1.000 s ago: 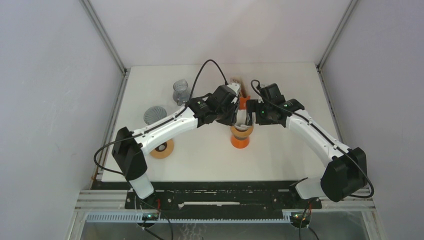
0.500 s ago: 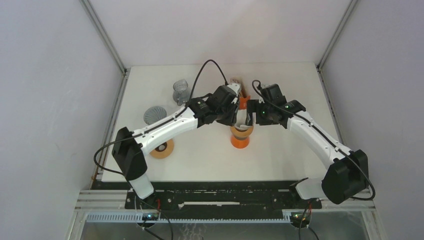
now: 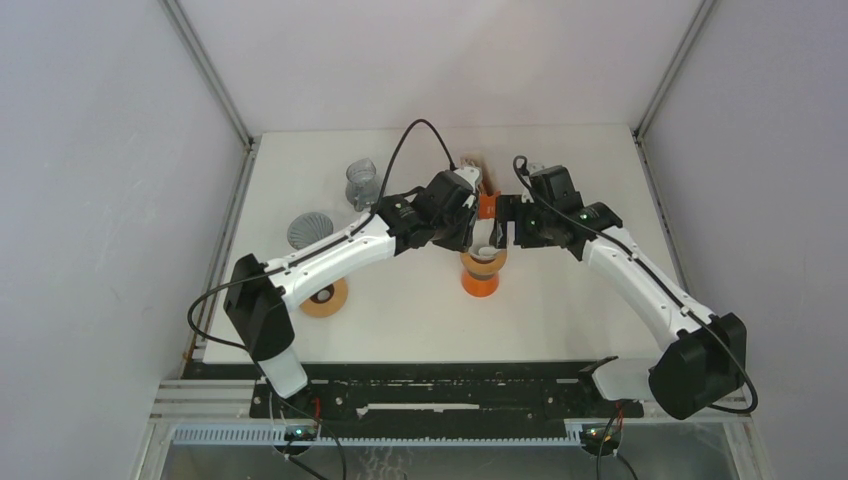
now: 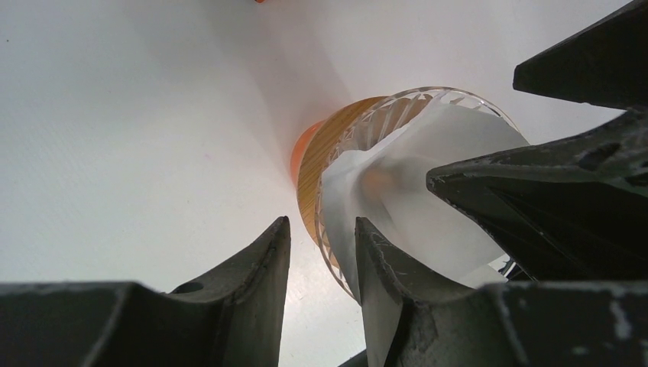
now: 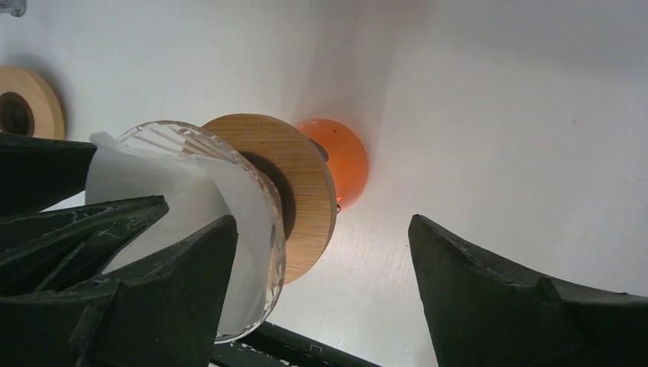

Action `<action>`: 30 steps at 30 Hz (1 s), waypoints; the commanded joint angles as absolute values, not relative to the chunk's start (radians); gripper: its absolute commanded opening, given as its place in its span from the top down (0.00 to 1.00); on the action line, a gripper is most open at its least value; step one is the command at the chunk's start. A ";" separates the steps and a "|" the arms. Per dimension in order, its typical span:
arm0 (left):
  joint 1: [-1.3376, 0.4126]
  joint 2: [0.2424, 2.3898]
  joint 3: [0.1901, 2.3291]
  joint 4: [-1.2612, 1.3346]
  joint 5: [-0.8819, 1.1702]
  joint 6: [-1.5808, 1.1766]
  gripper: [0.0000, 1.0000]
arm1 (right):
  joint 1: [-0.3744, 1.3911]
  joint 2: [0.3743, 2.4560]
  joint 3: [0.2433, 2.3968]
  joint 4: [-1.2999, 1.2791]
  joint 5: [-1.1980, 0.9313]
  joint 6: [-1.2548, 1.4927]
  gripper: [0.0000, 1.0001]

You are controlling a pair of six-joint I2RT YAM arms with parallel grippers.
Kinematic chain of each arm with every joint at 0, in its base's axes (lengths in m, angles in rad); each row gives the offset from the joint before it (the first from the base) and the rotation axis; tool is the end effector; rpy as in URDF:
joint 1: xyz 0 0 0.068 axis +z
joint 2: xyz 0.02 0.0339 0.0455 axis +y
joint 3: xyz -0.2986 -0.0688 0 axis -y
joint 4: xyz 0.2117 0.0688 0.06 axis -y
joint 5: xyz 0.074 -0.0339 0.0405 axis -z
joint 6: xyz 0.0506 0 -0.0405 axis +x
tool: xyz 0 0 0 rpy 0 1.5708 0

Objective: Place the coffee filter in the dripper
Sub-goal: Place the coffee filter in the coffee dripper.

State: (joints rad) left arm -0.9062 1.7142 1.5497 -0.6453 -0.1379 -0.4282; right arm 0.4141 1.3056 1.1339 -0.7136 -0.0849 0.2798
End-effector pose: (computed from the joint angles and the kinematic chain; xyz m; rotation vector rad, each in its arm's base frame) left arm 0.2318 -0.2846 0.3437 0.5083 2.3689 -0.4681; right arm 0.2174 0.1002 0.3283 -0.2052 2.4870 0.4024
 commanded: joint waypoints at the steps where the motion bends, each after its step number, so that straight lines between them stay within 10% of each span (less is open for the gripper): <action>1: -0.910 1.693 1.567 -0.646 -0.159 -0.420 0.58 | 0.410 1.261 1.163 -0.668 -0.108 0.292 0.09; 30: -0.894 1.625 1.597 -0.605 -0.167 -0.441 0.48 | 0.404 1.240 1.163 -0.658 -0.113 0.291 0.09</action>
State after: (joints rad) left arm -0.9005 1.6863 1.5528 -0.6506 -0.1551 -0.4286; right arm 0.4095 1.2827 1.1339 -0.6983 -0.1143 0.2825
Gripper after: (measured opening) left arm 0.517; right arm 0.908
